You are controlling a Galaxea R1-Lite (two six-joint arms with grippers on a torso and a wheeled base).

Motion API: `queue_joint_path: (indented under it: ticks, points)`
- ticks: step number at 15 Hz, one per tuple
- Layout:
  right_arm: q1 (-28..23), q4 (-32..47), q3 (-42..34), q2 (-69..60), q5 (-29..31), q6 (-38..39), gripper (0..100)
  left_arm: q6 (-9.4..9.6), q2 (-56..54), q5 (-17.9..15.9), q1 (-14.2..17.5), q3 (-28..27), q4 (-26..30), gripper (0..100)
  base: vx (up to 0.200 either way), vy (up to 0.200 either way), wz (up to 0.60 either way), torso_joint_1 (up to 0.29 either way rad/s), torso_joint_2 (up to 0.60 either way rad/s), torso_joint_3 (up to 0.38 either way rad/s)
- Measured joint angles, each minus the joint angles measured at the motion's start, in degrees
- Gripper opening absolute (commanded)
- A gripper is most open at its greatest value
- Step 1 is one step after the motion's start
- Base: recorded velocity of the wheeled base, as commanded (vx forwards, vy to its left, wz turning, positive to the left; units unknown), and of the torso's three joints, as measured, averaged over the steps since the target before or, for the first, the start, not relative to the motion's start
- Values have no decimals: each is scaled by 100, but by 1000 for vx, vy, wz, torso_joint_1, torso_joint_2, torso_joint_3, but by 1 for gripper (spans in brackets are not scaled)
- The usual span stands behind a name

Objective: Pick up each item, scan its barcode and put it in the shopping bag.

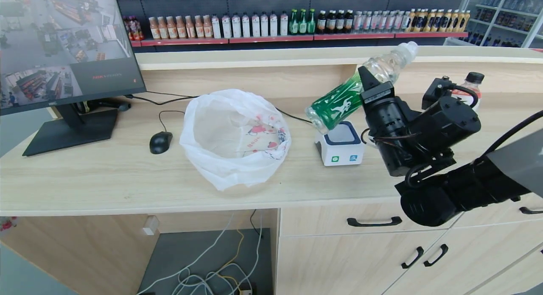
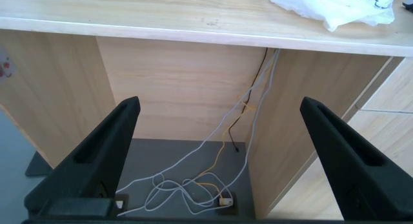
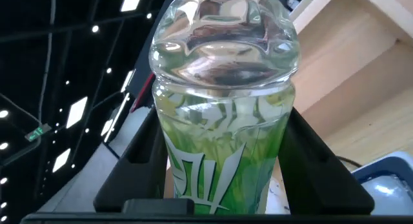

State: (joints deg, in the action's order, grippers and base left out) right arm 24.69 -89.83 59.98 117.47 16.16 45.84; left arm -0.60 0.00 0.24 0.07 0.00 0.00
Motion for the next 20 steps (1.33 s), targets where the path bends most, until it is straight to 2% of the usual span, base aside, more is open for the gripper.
queue_joint_path:
  ticks: [4, 20]
  points:
    - [-179, 6, 151, 318, 6, 549, 0, 0, 0, 0, 0, 0, -2, 100, 0, 0, 0, 0, 0, 0]
    - [-571, -16, 195, 701, 132, 1206, 0, 0, 0, 0, 0, 0, 0, 100, 0, 0, 0, 0, 0, 0]
